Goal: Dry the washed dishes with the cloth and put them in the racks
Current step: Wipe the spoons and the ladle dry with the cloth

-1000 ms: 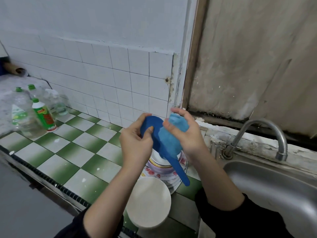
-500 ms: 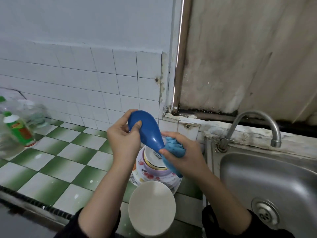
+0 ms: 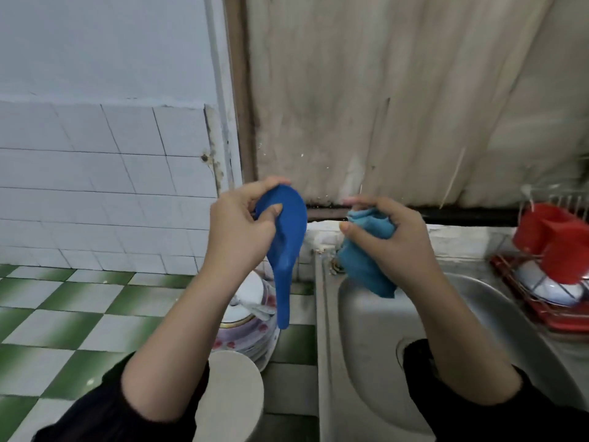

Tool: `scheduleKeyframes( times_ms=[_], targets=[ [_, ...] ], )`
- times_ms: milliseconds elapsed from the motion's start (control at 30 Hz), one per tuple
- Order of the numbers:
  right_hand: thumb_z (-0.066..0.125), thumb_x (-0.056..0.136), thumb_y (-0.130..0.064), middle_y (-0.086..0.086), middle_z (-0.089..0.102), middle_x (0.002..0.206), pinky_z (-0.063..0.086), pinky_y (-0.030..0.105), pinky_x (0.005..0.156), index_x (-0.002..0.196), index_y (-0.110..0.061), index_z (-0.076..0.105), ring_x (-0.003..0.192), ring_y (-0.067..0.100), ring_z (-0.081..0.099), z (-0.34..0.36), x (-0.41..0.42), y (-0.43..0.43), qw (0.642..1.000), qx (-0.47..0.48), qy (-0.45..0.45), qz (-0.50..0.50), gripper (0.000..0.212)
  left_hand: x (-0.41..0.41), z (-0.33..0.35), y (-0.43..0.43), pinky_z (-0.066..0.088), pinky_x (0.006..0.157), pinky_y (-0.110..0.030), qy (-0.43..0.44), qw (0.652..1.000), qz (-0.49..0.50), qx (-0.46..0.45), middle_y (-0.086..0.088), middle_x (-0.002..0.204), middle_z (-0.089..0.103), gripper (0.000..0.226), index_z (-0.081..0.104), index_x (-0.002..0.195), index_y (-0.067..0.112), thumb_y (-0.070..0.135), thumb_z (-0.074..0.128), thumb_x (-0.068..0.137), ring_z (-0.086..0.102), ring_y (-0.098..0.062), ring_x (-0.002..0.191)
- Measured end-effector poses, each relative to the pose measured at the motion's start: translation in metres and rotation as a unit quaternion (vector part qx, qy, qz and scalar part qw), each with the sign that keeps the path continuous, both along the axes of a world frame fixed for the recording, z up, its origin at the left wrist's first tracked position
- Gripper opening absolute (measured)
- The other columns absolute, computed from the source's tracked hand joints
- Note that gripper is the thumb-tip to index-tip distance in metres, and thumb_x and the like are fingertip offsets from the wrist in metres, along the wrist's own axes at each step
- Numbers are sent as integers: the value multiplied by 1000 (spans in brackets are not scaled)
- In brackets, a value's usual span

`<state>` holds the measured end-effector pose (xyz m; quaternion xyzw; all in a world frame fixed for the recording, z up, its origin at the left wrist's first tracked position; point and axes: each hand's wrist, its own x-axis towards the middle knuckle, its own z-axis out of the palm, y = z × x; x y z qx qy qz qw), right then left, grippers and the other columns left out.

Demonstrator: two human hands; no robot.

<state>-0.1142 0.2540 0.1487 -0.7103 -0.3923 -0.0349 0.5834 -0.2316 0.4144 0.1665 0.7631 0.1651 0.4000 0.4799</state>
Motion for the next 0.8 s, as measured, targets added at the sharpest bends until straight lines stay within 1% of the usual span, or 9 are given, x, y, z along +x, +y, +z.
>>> scheduleKeyframes(
  times_ms=[133, 200, 300, 400, 467, 533, 633, 733, 800],
  targets=[
    [81, 77, -27, -14, 68, 100, 49, 15, 85, 111, -42, 65, 92, 1, 63, 17, 17, -34, 996, -82, -33, 5, 41, 38, 10, -46, 52, 73, -16, 2, 998, -53, 26, 21, 88, 71, 50, 69, 88, 43, -5, 60, 87, 67, -3, 87],
    [80, 78, -27, -21, 67, 91, 47, 8, 75, 107, -40, 64, 86, -6, 63, 21, 22, -52, 996, -76, -37, 1, 36, 56, 15, -71, 55, 72, -23, -2, 997, -75, 29, 18, 83, 72, 52, 68, 86, 45, -6, 60, 87, 69, -12, 85],
    [77, 79, -28, -21, 66, 83, 49, 10, 70, 100, -36, 65, 80, -6, 63, 23, 39, -85, 995, -51, -53, -61, 25, 82, 23, -111, 56, 70, -25, -17, 994, -105, 37, 14, 85, 71, 49, 68, 86, 43, -6, 61, 87, 69, -18, 83],
    [76, 80, -25, -20, 65, 75, 47, 9, 66, 85, -34, 64, 75, -5, 61, 24, 63, -121, 990, -18, -65, -124, 16, 110, 24, -148, 55, 69, -22, -20, 991, -132, 30, 13, 85, 72, 44, 67, 83, 40, -3, 65, 86, 69, -11, 80],
    [75, 81, -22, -18, 65, 72, 48, 13, 66, 80, -30, 65, 74, 0, 61, 26, 79, -146, 984, -10, -86, -158, 13, 128, 25, -174, 52, 69, -16, -15, 988, -150, 36, 20, 77, 71, 41, 67, 81, 38, -2, 66, 86, 66, -1, 75],
    [73, 82, -24, -12, 66, 73, 53, 28, 71, 82, -23, 69, 74, 7, 63, 27, 95, -169, 976, -14, -109, -189, 5, 143, 28, -198, 52, 71, -14, -12, 985, -165, 51, 20, 78, 70, 38, 68, 83, 35, -3, 65, 86, 65, 4, 73],
    [66, 81, -34, -5, 70, 79, 54, 44, 72, 88, -20, 72, 77, 17, 65, 26, 118, -198, 962, -21, -147, -229, 16, 165, 36, -225, 56, 79, -23, 3, 978, -197, 76, 11, 86, 74, 36, 71, 90, 30, -5, 64, 85, 69, -3, 83],
    [62, 81, -38, -3, 71, 87, 54, 41, 75, 98, -20, 73, 80, 18, 66, 27, 138, -223, 954, -17, -166, -250, 27, 189, 46, -244, 60, 79, -35, 23, 973, -210, 93, 6, 86, 75, 39, 72, 89, 34, -4, 64, 85, 72, -15, 87],
    [66, 81, -34, -4, 70, 92, 54, 32, 78, 104, -22, 72, 83, 13, 65, 29, 151, -239, 950, -2, -182, -252, 26, 206, 54, -254, 59, 78, -33, 10, 974, -199, 105, 11, 84, 73, 39, 71, 88, 34, -4, 65, 85, 71, -12, 85]
  ],
)
